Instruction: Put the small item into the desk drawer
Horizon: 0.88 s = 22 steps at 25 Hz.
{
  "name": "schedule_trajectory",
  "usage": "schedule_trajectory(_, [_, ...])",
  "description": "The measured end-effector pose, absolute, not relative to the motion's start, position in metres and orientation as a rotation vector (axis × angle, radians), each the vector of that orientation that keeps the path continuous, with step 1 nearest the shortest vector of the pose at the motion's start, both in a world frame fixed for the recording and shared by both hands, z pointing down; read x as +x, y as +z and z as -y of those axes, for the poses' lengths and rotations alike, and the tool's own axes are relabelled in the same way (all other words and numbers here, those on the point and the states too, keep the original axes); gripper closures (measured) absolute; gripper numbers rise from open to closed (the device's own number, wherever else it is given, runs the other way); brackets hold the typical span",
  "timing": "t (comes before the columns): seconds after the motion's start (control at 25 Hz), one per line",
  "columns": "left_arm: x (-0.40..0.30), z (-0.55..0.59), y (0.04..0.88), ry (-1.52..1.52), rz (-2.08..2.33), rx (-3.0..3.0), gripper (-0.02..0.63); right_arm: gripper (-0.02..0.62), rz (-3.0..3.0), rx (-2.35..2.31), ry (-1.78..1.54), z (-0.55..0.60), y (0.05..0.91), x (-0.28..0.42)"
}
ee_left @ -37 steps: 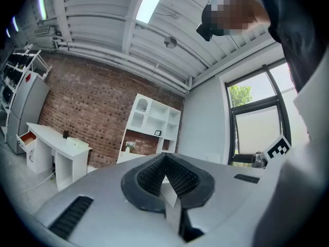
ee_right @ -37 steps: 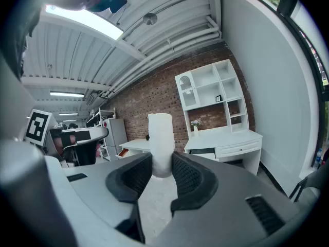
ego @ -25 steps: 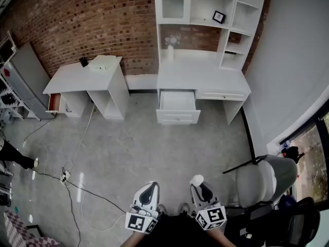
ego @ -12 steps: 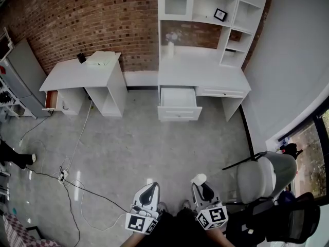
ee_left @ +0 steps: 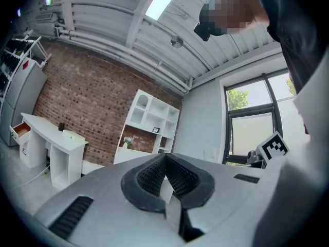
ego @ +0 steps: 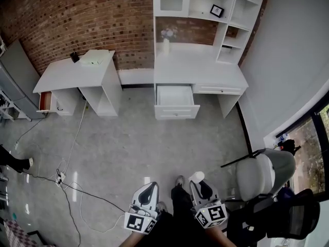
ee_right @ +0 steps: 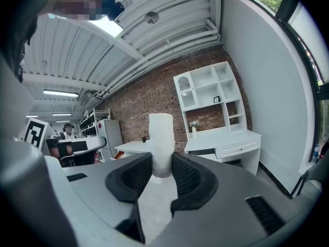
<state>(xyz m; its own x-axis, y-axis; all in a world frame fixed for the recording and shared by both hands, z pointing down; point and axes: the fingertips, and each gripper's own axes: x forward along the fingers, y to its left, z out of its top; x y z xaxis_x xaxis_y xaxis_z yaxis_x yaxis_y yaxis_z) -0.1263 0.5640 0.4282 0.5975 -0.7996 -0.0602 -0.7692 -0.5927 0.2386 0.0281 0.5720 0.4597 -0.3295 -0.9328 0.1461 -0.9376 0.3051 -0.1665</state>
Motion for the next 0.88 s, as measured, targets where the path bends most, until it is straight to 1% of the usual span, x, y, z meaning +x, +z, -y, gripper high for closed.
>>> schedule_trajectory(0.28, [-0.114,-0.497,0.432,-0.235,1.362,2.618,0.583,0.459,2.553,1.768,0.333,-0.497,0.464,0.045])
schedule_trajectory(0.64, [-0.062,-0.377,0.414,-0.227,1.417,2.617,0.583,0.459,2.619,1.696,0.338,-0.373,0.458,0.088])
schedule_trajectory(0.88, [-0.033,-0.323,0.411,-0.209,1.473,2.584,0.583,0.459,2.653,1.656,0.337,-0.314,0.451,0.121])
